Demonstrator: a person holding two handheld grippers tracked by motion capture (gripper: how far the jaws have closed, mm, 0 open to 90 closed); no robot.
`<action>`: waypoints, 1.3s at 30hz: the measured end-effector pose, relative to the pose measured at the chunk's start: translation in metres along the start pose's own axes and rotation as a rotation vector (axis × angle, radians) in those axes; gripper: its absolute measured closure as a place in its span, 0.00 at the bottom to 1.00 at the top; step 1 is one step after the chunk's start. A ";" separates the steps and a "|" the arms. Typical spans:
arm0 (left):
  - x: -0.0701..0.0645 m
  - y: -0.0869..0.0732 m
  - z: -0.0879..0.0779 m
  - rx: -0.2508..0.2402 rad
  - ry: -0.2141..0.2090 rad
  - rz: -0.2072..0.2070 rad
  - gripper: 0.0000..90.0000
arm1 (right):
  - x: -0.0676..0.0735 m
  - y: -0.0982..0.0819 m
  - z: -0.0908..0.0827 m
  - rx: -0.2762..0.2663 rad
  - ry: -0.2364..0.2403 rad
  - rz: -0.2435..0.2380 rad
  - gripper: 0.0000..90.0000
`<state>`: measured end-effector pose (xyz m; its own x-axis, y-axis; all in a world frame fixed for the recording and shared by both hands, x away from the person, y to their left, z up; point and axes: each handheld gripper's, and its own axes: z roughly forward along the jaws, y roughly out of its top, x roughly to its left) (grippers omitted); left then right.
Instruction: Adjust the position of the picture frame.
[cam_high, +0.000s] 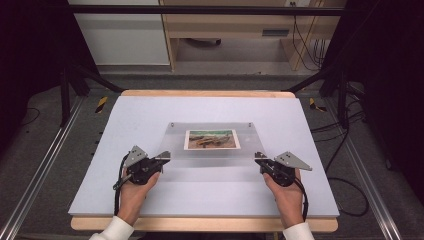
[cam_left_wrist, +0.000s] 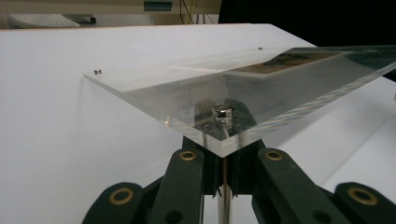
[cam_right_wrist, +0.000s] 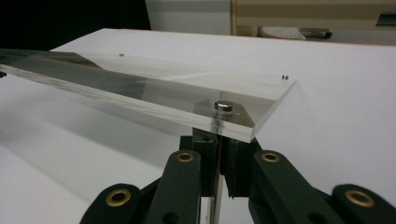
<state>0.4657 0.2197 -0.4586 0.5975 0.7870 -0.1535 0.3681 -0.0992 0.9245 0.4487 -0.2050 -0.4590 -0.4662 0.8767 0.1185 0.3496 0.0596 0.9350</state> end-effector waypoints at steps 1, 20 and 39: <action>0.000 -0.001 0.000 0.000 0.002 0.001 0.93 | 0.000 0.000 0.000 0.002 0.000 0.000 0.94; -0.001 -0.009 0.000 0.027 0.012 0.004 0.93 | 0.002 -0.008 0.000 0.037 0.006 -0.005 0.94; -0.003 -0.014 0.001 0.068 0.032 0.010 0.93 | 0.001 -0.013 0.001 0.072 0.016 0.000 0.94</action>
<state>0.4599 0.2181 -0.4714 0.5791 0.8045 -0.1323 0.4105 -0.1475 0.8999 0.4442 -0.2041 -0.4715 -0.4790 0.8689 0.1246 0.4069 0.0940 0.9086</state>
